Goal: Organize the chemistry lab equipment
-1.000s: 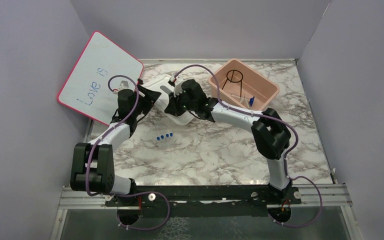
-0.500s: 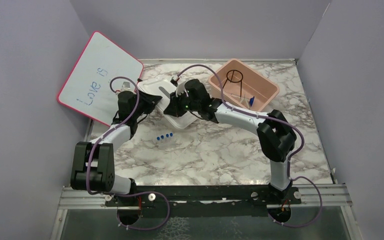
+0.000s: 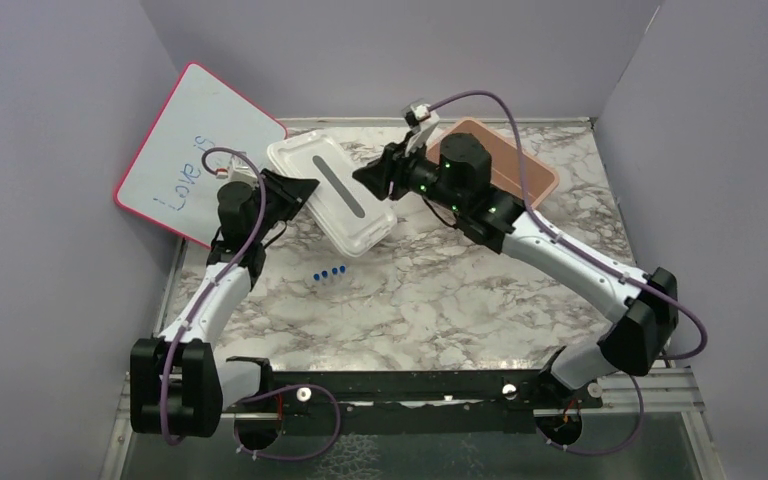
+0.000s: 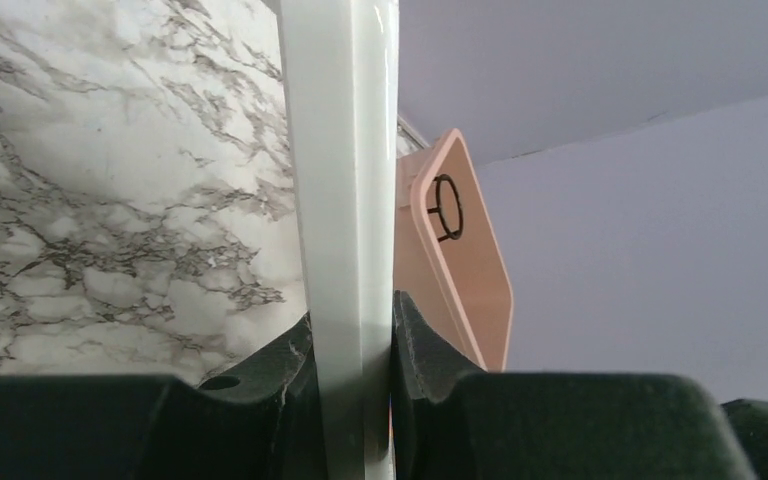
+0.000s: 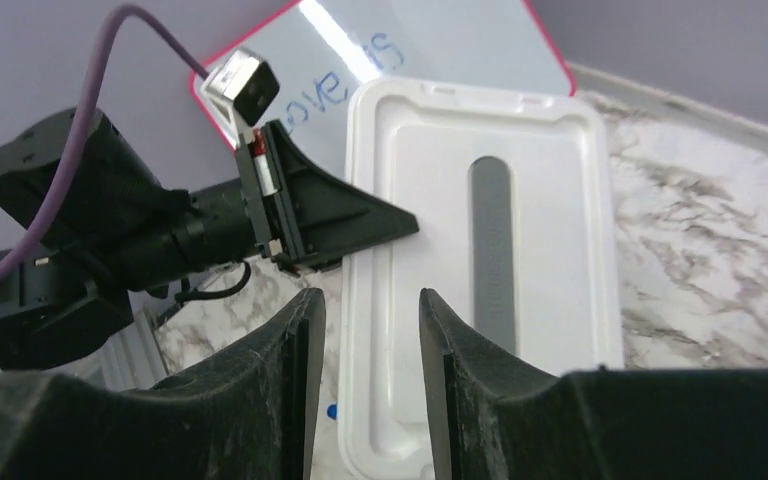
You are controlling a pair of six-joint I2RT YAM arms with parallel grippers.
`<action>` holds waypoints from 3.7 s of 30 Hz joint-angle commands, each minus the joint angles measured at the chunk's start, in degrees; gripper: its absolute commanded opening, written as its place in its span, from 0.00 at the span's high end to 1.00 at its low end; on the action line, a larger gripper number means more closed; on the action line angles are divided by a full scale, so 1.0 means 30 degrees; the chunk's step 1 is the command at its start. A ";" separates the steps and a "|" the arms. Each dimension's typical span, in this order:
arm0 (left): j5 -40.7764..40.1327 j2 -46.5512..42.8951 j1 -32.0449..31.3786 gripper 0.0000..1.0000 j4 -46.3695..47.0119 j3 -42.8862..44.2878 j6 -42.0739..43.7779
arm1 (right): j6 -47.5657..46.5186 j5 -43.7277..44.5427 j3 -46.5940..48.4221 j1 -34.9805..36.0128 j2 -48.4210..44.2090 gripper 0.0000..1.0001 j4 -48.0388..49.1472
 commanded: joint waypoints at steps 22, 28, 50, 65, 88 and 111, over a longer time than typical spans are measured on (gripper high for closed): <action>-0.1682 0.7189 -0.7112 1.00 -0.0246 1.3461 -0.4231 | 0.4806 0.2301 -0.2856 -1.7205 -0.3605 0.47 -0.8571; -0.4459 1.1279 -0.9257 1.00 0.0016 1.6967 -0.6401 | 0.6501 0.2422 -0.4533 -1.9472 -0.4372 0.46 -0.8846; -1.2497 1.8694 -1.3214 1.00 -0.0679 2.2661 -0.7226 | 0.6134 0.3814 -0.5068 -1.9995 -0.5249 0.46 -1.0066; -1.1851 1.7764 -1.3380 1.00 -0.0293 1.9359 -0.9322 | 0.5428 -0.0925 -0.5717 -1.9984 -0.4150 0.47 -0.7581; -1.3195 1.5789 -1.3863 0.63 -0.1719 1.7104 -0.9410 | 0.3935 -0.2175 -0.4743 -1.9985 -0.0829 0.52 -0.7580; -1.0499 1.1936 -1.2128 0.35 -0.6401 1.3235 -0.6910 | 0.1557 -0.3074 -0.3571 -1.9972 0.0668 0.66 -0.8112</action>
